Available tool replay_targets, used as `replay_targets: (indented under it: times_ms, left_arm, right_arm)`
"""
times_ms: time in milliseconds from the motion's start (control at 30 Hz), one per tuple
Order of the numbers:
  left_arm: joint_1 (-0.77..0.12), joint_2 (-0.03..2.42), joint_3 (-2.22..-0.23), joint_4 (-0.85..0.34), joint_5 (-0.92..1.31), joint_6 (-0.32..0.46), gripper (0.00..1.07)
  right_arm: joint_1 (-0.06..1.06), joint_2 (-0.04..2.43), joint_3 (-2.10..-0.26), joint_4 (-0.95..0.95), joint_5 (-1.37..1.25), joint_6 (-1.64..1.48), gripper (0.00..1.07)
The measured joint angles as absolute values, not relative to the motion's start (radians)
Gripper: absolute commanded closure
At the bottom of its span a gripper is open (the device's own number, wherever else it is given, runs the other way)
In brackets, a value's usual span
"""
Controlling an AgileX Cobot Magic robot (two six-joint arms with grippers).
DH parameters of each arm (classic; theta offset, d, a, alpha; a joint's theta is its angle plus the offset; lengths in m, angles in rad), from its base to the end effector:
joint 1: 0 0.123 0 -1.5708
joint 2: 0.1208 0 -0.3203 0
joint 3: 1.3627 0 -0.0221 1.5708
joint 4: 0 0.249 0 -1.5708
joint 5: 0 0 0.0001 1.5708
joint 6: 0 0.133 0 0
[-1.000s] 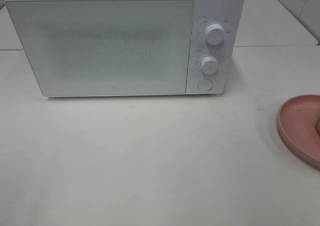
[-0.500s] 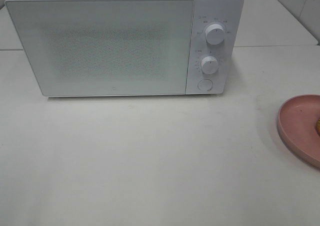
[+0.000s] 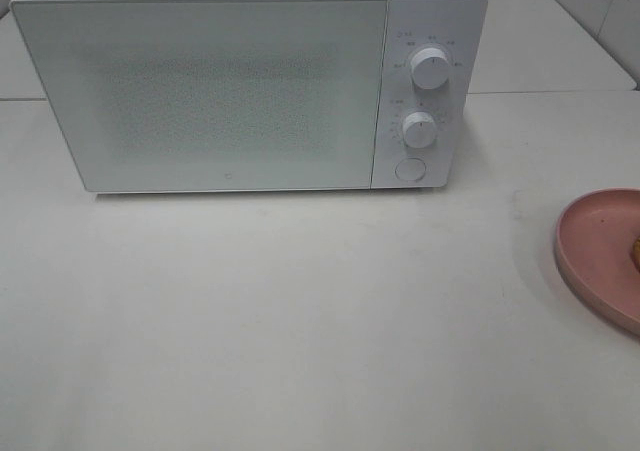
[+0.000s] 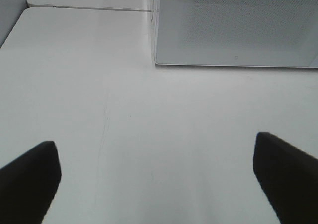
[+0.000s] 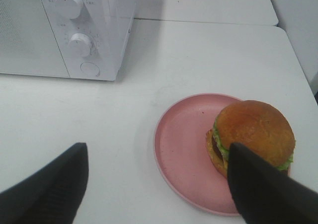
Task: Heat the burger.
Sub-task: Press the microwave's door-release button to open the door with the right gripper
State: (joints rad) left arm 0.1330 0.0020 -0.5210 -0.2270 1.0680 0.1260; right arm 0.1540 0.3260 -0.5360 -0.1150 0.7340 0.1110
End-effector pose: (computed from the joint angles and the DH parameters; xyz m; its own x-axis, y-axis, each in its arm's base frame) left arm -0.0050 -0.0271 0.2654 -0.4310 -0.0427 -0.9014 0.0525 0.9960 -0.0722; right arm 0.0639 -0.0004 0.2997 -0.4170 -0.0391 -0.9081 -0.0734 0.9973 -0.0092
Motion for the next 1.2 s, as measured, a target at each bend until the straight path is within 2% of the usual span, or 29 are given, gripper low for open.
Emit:
replay_targets:
  times_ms: [1200]
  left_arm:
    - [0.133, 0.002, -0.521, -0.227, 1.068, 0.126, 0.07]
  right_arm:
    - [0.154, 0.887, -0.536, -0.1, 0.085, 0.111, 0.33]
